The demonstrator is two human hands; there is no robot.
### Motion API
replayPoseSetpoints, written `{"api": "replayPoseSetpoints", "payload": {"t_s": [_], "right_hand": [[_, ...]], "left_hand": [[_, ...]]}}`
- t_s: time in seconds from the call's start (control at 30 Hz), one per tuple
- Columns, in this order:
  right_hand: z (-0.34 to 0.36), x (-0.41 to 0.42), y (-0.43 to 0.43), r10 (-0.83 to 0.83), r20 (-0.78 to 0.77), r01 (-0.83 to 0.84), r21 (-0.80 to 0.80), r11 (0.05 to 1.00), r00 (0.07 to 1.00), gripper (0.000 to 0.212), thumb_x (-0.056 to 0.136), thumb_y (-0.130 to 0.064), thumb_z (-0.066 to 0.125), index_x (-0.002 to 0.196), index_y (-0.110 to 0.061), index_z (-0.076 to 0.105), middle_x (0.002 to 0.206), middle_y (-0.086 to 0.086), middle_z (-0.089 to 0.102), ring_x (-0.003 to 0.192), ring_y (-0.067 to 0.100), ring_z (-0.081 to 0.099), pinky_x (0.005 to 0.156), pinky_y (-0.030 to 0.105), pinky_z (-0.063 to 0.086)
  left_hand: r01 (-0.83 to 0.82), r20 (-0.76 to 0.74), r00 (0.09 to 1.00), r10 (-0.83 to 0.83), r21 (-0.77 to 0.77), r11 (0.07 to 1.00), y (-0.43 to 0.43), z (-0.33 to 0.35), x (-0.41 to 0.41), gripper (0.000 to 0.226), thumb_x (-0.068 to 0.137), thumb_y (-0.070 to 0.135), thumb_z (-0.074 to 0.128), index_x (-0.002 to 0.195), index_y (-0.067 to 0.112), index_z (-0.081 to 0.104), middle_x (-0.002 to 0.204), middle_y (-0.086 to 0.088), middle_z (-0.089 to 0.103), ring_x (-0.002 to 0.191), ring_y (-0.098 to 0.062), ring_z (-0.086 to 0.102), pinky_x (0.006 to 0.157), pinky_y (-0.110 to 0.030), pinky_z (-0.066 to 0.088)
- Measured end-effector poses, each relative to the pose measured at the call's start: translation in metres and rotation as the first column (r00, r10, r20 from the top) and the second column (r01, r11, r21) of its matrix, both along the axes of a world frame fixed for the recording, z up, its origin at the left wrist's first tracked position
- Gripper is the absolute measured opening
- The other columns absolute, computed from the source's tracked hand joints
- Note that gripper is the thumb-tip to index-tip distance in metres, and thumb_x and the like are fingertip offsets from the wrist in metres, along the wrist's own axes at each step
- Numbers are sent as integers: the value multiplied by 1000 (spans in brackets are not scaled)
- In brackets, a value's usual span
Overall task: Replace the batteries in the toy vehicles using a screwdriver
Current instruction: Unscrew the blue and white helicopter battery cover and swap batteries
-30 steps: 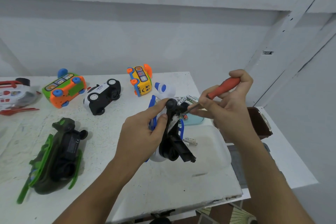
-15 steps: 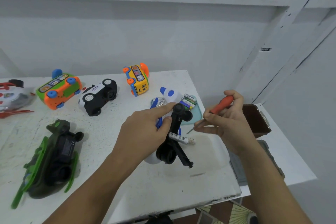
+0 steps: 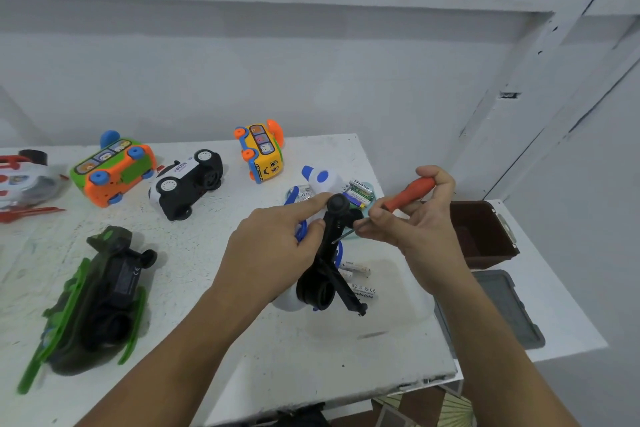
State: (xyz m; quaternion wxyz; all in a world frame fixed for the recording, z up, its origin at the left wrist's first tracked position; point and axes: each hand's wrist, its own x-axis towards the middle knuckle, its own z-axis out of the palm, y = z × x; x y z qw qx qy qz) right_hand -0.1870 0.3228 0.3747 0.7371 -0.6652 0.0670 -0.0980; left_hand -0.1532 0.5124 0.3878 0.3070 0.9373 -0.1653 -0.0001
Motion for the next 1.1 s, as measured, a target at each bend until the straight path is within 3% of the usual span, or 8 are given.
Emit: {"api": "replayPoseSetpoints", "payload": {"t_s": [0.2,0.37,0.53,0.63,0.73,0.87,0.93,1.1], "right_hand": [[-1,11,-2,67,-35,-61,151,987,997,66,84,12,62,123,-34,33,85,20,59,75,42,70,76,46,58],[7,29,-1,158,-150,-119,241,963,976,65,91,6,58,132,-39,33,78,17,62,70,39,67,70,48,58],[11,58,0,175,-275,-167,54,985,945,78,89,1,65,133,-47,21,89,20,70,67,34,67,69,53,60],[15,84,-3,153,-304,-227,-226,947,940,66,89,-2,66,135,-29,27,97,21,70,65,32,64,66,52,60],[19,116,-5,155,-291,-305,-596,743,944,60,93,-7,61,137,-39,34,99,16,66,69,31,65,70,46,59],[2,171,3,139,-277,-308,-897,318,951,64,94,-3,52,145,-39,37,107,14,59,86,27,57,73,36,46],[-16,194,7,128,-307,-324,-935,144,943,62,91,2,50,141,-34,45,120,11,60,101,28,57,80,36,46],[-43,216,9,32,-421,-422,-906,30,906,39,88,3,49,113,-22,65,117,5,64,104,25,58,82,35,49]], "left_hand": [[-66,-26,998,64,-109,992,6,-10,1,39,98,37,48,133,54,47,52,3,29,50,-13,35,49,-17,28],[-130,-147,985,90,-291,948,22,-23,9,39,97,40,49,107,75,34,83,7,47,68,-7,43,56,-10,33],[-279,-249,954,169,-517,809,43,-34,9,37,97,33,54,125,59,51,112,23,68,92,6,63,70,-3,46],[-355,-299,930,212,-592,724,54,-42,12,40,96,34,55,107,73,50,114,16,70,97,0,66,91,-29,53],[-392,-348,914,207,-631,670,60,-44,14,39,96,37,54,101,75,51,92,30,70,95,-5,67,95,-38,52],[-398,-387,909,157,-687,608,63,-43,18,36,96,29,53,109,61,43,70,46,59,76,22,60,77,-15,47],[-403,-408,903,132,-705,583,67,-45,22,39,96,25,54,114,58,43,71,43,62,77,21,61,69,-12,51],[-430,-464,882,81,-723,540,76,-55,29,46,94,22,58,127,52,45,97,22,73,87,3,70,71,-15,57]]}}
